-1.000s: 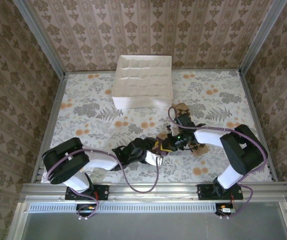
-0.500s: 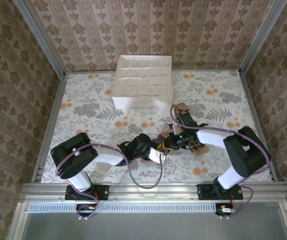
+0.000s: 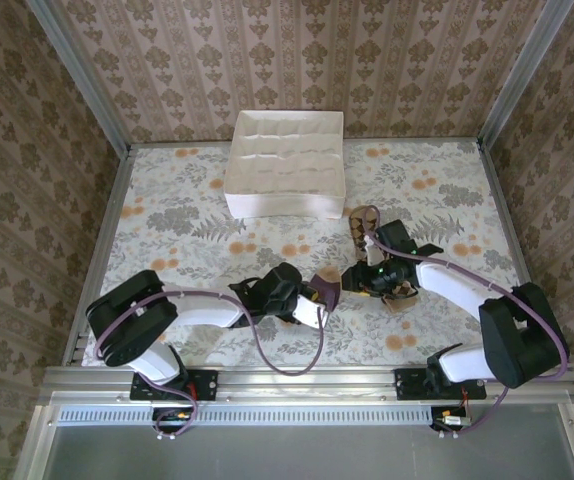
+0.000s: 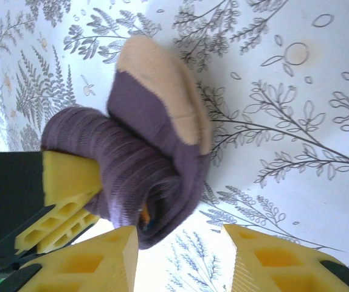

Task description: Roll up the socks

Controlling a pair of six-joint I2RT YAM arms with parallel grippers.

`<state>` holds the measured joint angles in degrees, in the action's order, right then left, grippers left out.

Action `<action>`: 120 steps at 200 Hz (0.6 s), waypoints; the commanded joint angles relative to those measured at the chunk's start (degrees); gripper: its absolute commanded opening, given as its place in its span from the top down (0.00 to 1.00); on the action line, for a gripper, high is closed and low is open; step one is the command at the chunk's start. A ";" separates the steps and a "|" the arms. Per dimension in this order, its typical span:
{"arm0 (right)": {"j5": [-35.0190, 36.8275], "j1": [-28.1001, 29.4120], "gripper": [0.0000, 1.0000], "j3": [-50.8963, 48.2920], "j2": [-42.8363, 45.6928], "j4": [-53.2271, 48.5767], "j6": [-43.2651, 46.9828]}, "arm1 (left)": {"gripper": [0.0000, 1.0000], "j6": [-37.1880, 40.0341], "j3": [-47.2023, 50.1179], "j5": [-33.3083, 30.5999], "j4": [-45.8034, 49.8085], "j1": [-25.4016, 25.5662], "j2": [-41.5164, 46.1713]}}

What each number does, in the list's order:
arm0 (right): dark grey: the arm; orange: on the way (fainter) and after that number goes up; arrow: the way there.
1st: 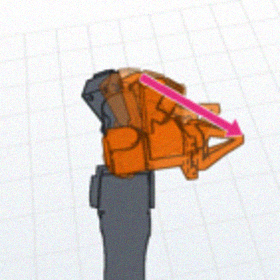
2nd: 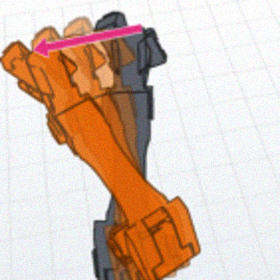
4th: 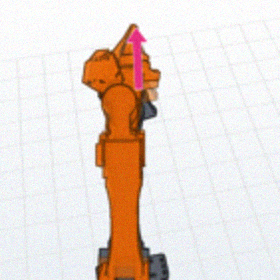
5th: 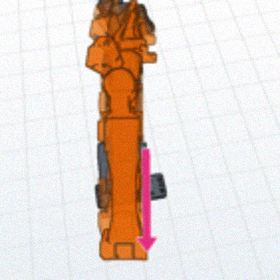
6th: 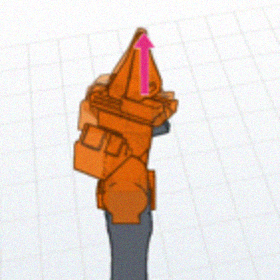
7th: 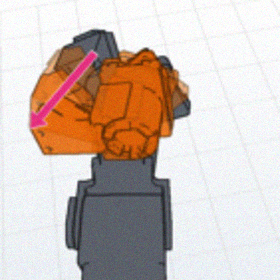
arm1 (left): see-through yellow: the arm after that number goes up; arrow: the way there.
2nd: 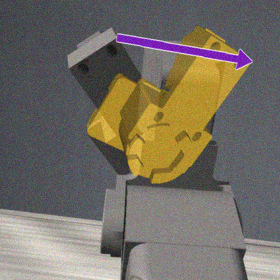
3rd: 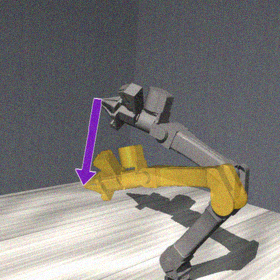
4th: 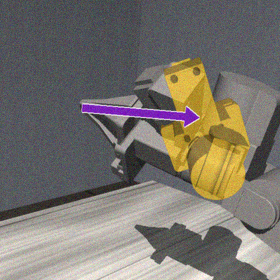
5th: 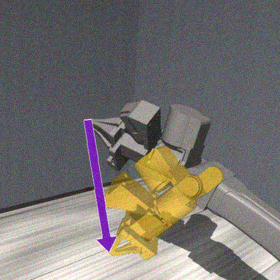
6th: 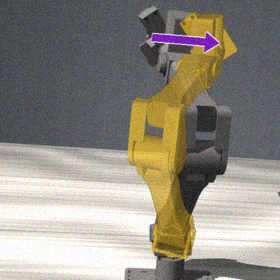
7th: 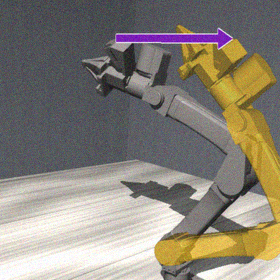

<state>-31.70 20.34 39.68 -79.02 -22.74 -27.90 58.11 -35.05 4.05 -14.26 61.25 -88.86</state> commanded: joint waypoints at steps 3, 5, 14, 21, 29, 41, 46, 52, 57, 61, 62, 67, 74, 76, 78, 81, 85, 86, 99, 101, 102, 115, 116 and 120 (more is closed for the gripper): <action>0.23 0.03 0.64 1.07 -4.47 -0.14 -0.27 | 1.00 -2.08 -0.61 -0.01 16.45 0.84 1.18; 0.28 -0.02 0.65 1.27 -4.95 0.13 -0.30 | 1.00 -2.18 -0.74 0.17 17.09 0.87 1.29; 0.16 0.13 0.67 2.11 -7.07 1.39 -0.65 | 1.00 -2.71 -1.84 1.21 20.26 0.94 1.62; -0.11 0.47 0.68 2.97 -8.74 2.40 -0.96 | 1.00 -3.05 -2.65 2.24 22.68 1.03 1.75; -0.48 1.16 0.69 4.33 -10.72 3.15 -1.11 | 1.00 -3.53 -3.45 3.57 25.00 1.00 1.75; -1.02 2.72 0.70 6.79 -13.71 3.70 -1.04 | 1.00 -3.88 -4.76 6.05 28.44 0.85 1.62; -1.23 3.60 0.70 7.95 -15.21 3.88 -0.93 | 1.00 -4.08 -5.54 6.95 29.88 0.80 1.43; -1.39 4.47 0.71 8.97 -16.63 4.06 -0.85 | 1.00 -4.37 -6.52 8.37 31.66 0.71 1.14; -1.49 5.08 0.72 9.65 -17.79 4.34 -0.84 | 1.00 -4.45 -7.49 9.70 33.33 0.47 0.82; -1.64 5.57 0.72 10.06 -18.72 4.72 -0.88 | 1.00 -4.76 -8.28 10.72 34.70 0.33 0.43; -1.67 5.63 0.73 10.15 -18.94 4.77 -0.91 | 1.00 -4.80 -8.54 10.94 35.07 0.25 0.39; -2.07 6.07 0.74 10.59 -19.93 5.45 -1.08 | 1.00 -4.97 -9.64 12.44 36.69 -0.14 -0.14; -2.60 6.67 0.77 10.93 -21.13 6.43 -1.47 | 1.00 -5.40 -11.49 14.41 38.63 -0.69 -0.81; -2.69 6.83 0.77 11.01 -21.40 6.78 -1.57 | 1.00 -5.47 -11.69 15.13 39.63 -0.94 -1.06; -2.78 6.93 0.78 11.03 -21.71 7.06 -1.75 | 1.00 -5.55 -12.37 15.68 39.91 -1.13 -1.25; -2.92 7.11 0.79 11.03 -22.04 7.48 -1.87 | 1.00 -5.59 -12.75 16.62 41.14 -1.36 -1.65; -3.01 7.24 0.80 11.11 -22.43 7.96 -2.05 | 1.00 -5.64 -13.75 17.89 42.01 -1.73 -2.01; -3.06 7.30 0.80 11.11 -22.51 8.05 -2.10 | 1.00 -5.64 -13.92 18.17 42.24 -1.87 -2.10; -3.12 7.69 0.83 10.83 -22.93 9.17 -2.31 | 1.00 -6.05 -16.51 23.58 45.84 -3.92 -3.68; -3.07 7.70 0.83 10.75 -22.89 9.23 -2.28 | 1.00 -6.18 -16.89 24.28 46.30 -4.23 -3.93; -3.08 7.70 0.83 10.72 -22.86 9.35 -2.26 | 1.00 -6.26 -17.11 24.57 46.50 -4.40 -4.07; -2.18 7.55 0.82 9.79 -21.96 9.72 -2.10 | 1.00 -6.90 -19.22 27.63 48.89 -5.94 -5.82; -2.03 7.53 0.83 9.66 -21.83 9.73 -2.08 | 1.00 -6.93 -19.33 27.74 48.98 -6.00 -5.94; -1.61 7.40 0.82 9.23 -21.32 9.72 -2.07 | 1.00 -7.18 -20.00 28.19 49.53 -6.26 -6.53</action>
<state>-33.43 27.55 49.93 -100.75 -15.07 -29.56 53.25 -52.05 21.98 22.46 57.10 -91.92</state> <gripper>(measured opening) 0.175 0.098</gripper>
